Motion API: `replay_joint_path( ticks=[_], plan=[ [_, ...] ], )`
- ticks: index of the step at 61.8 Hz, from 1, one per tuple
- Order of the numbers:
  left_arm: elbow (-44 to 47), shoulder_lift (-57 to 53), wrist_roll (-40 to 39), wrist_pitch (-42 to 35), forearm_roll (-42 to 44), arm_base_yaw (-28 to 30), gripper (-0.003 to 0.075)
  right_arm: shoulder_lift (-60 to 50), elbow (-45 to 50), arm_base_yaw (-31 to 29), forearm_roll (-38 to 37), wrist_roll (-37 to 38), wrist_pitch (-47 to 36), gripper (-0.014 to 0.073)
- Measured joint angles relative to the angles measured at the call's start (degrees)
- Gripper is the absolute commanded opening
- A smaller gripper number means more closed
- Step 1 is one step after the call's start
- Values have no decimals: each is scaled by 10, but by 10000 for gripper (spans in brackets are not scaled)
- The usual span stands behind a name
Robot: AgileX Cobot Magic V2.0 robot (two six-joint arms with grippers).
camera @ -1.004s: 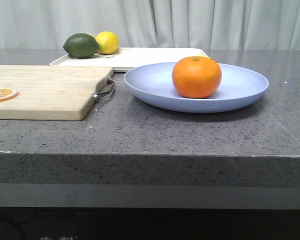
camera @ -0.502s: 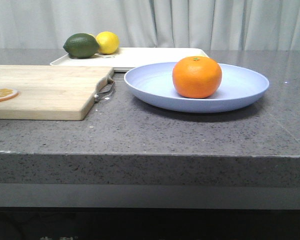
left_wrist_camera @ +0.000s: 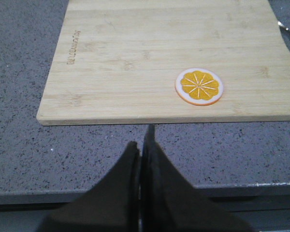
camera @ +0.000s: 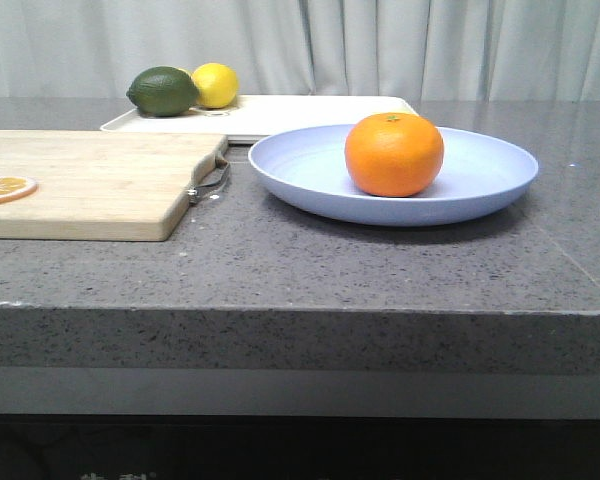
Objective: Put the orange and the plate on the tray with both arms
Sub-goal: 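Raise the left gripper away from the plate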
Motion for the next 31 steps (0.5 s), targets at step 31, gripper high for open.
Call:
replay_joint_path(
  ticks=[31],
  plan=[
    [106, -290, 0, -11, -13, 0, -18, 185, -105, 19, 44, 0, 67, 654]
  ],
)
